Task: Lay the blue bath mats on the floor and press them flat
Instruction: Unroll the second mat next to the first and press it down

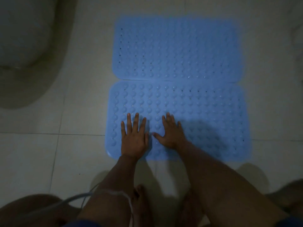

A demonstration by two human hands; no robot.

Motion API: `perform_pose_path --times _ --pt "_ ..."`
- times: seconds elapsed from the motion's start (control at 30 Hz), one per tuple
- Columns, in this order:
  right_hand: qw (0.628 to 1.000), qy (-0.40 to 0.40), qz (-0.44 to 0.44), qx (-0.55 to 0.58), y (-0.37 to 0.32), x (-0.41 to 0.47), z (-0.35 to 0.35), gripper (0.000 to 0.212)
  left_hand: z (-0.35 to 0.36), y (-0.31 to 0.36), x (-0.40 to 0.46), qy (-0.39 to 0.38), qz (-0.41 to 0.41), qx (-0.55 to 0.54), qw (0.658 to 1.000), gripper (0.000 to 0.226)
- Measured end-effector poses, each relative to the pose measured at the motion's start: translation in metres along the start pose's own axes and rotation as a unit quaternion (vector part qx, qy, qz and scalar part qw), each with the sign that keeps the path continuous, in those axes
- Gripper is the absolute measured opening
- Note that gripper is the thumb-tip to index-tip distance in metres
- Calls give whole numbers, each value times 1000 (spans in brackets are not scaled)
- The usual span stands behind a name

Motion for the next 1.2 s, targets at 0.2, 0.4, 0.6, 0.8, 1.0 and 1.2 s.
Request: perform_pose_path --times 0.2,0.4,0.6,0.8,1.0,1.2 --pt "998 -2 13 66 -13 19 -79 76 -5 14 4 -12 17 4 1000 62" --pt "986 161 -18 50 -11 45 -56 56 56 24 11 -65 55 -11 996 78" --pt "973 214 -89 1 8 61 -39 56 75 26 13 -34 58 -12 998 86" --pt "973 208 -95 -11 15 59 -32 54 75 26 12 -42 66 -20 997 88" --pt "973 218 -73 1 1 29 -52 56 58 27 13 -92 48 -54 993 84" --pt "990 125 -67 5 -42 7 -63 58 -7 -11 22 -58 -7 -152 987 65"
Point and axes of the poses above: each hand's wrist, its own x-axis towards the middle knuckle, its own z-axis out of the palm, y = z × x, the point moved 2 cm from there along x, towards the middle knuckle, and after that the axes turned 2 degrees about z, right-handed, at the moved point
